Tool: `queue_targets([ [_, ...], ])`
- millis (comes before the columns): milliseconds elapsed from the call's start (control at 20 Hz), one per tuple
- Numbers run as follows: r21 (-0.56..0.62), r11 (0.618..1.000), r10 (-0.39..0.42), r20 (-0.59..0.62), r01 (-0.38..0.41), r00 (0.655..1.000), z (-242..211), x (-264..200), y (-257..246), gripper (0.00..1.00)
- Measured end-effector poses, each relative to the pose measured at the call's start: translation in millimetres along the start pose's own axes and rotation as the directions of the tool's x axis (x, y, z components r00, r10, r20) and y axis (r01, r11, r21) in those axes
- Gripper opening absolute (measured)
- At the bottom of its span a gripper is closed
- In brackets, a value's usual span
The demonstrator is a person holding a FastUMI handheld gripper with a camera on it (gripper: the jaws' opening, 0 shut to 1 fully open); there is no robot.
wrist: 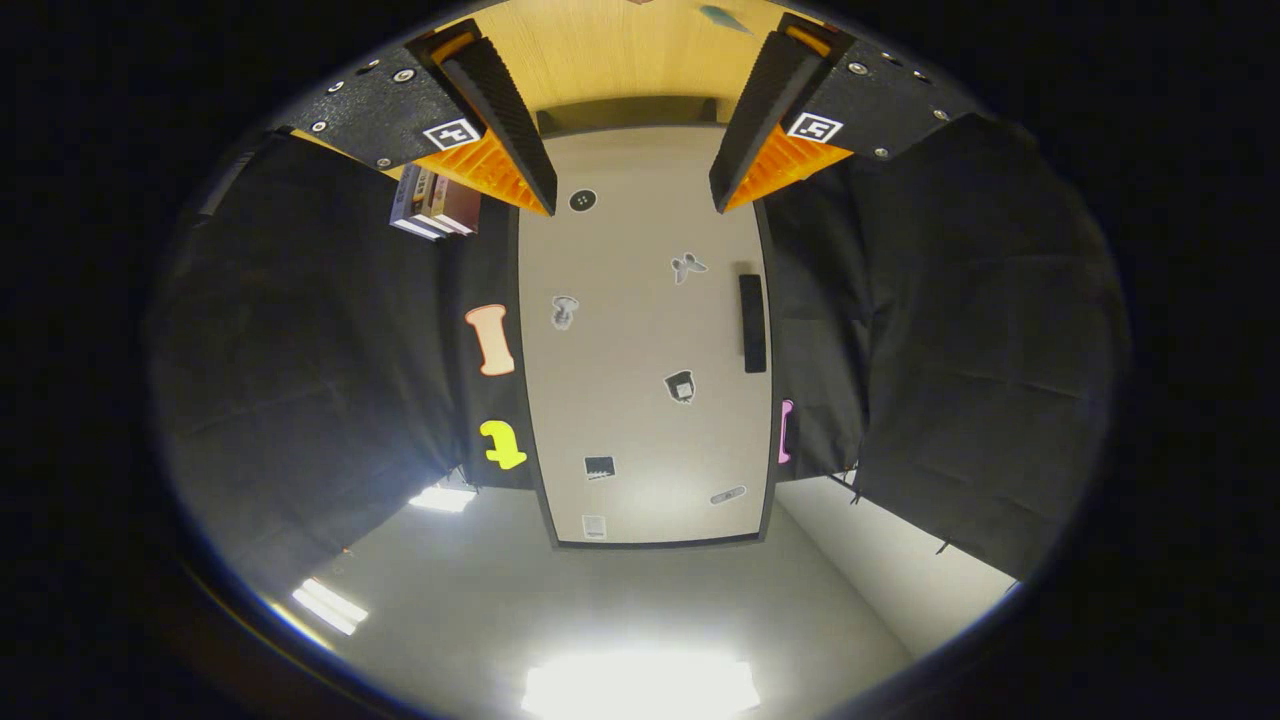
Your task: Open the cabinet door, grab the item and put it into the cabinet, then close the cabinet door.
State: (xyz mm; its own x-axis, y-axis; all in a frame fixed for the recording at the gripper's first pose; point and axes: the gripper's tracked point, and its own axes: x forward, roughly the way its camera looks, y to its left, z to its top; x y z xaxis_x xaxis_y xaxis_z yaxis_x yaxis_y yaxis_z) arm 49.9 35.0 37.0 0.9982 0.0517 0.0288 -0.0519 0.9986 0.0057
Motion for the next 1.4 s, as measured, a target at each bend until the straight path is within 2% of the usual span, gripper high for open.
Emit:
queue_targets([
  [450, 0.048, 0.995, 0.08, 0.047, -0.082, 0.996, 39, 83, 43, 0.95],
  [750, 0.032, 0.985, 0.168, -0.011, -0.167, 0.986, 42, 141, 91, 0.94],
  [1100, -0.017, 0.983, 0.181, -0.053, -0.182, 0.982, 40, 199, 127, 0.93],
  [1200, -0.02, 0.987, 0.16, -0.061, -0.161, 0.985, 38, 215, 131, 0.9],
  [1350, -0.019, 0.989, 0.145, -0.096, -0.147, 0.985, 33, 236, 138, 0.73],
  [1400, -0.016, 0.989, 0.145, -0.111, -0.148, 0.983, 30, 240, 139, 0.7],
])
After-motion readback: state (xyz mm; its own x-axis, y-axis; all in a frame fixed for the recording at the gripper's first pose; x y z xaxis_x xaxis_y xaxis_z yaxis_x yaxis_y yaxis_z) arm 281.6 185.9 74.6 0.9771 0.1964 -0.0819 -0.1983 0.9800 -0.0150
